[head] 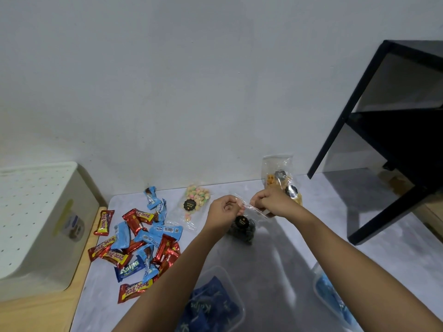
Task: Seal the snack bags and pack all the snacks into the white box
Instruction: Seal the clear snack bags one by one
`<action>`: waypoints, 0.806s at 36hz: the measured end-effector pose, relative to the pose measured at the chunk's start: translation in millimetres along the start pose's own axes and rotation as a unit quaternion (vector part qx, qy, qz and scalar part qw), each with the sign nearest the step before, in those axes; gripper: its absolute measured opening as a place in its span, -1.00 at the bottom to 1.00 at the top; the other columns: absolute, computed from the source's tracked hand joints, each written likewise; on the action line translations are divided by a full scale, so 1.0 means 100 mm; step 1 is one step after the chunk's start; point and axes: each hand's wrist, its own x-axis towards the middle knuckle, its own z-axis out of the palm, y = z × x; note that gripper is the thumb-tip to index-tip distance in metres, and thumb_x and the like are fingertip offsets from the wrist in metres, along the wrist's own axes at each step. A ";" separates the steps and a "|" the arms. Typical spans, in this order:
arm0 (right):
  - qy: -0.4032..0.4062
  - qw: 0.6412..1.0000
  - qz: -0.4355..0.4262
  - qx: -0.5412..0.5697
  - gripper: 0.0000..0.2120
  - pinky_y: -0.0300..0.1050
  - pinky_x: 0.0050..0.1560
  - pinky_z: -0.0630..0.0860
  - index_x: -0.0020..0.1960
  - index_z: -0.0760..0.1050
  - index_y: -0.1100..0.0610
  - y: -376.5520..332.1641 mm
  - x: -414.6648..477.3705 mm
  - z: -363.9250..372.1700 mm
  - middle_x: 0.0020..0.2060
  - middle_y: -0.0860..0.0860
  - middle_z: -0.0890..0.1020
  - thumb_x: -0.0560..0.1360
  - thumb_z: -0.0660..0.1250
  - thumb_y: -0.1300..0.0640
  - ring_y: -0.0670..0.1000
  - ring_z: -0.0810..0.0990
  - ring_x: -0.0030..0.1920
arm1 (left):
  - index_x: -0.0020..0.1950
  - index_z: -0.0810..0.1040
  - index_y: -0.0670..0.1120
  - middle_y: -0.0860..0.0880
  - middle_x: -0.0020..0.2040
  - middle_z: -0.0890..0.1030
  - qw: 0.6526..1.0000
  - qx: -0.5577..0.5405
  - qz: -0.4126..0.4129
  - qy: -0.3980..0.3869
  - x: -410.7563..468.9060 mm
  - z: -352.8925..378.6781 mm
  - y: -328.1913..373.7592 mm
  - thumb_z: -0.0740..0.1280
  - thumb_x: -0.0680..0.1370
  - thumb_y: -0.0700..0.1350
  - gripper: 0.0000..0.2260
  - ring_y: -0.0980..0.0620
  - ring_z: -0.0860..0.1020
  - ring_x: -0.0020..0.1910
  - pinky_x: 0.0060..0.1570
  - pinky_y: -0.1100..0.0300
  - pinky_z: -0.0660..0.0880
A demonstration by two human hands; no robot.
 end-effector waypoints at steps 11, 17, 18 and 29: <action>0.020 0.992 -0.120 -0.036 -0.83 -0.27 -0.10 0.46 -0.20 0.53 0.00 0.12 0.09 0.07 -0.25 -0.15 0.58 0.54 0.25 0.15 -0.11 0.54 -0.20 | -0.22 0.52 -0.20 -0.11 -0.31 0.58 0.996 -0.036 -0.019 0.078 0.09 0.00 -0.05 0.23 0.53 -0.37 -0.83 0.14 0.56 -0.38 -0.30 0.41 0.51; -0.006 0.986 -0.154 -0.059 -0.86 -0.19 -0.04 0.53 -0.03 0.53 -0.07 0.28 0.27 -0.09 -0.16 -0.03 0.62 0.44 0.41 0.10 -0.06 0.58 -0.14 | -0.17 0.52 -0.17 -0.06 -0.30 0.56 0.994 -0.030 -0.007 0.109 0.11 0.05 -0.09 0.25 0.54 -0.28 -0.89 0.10 0.54 -0.30 -0.18 0.27 0.50; -0.005 0.984 -0.165 -0.064 -0.87 -0.17 -0.04 0.53 -0.05 0.53 -0.07 0.30 0.33 -0.11 -0.15 -0.01 0.63 0.45 0.39 0.13 -0.04 0.58 -0.13 | -0.16 0.52 -0.13 -0.05 -0.27 0.56 0.993 -0.016 -0.006 0.119 0.12 0.07 -0.11 0.27 0.54 -0.24 -0.90 0.07 0.53 -0.25 -0.14 0.23 0.50; 0.058 0.962 -0.256 -0.081 -0.86 -0.06 -0.05 0.59 0.06 0.54 0.09 0.41 0.91 -0.30 -0.11 -0.08 0.61 0.53 0.27 0.19 -0.02 0.63 -0.12 | 0.41 0.23 0.01 0.11 0.32 0.28 0.953 0.263 0.058 0.136 0.36 0.26 -0.59 0.41 0.46 -0.10 -0.42 0.22 0.26 0.28 0.22 0.44 0.19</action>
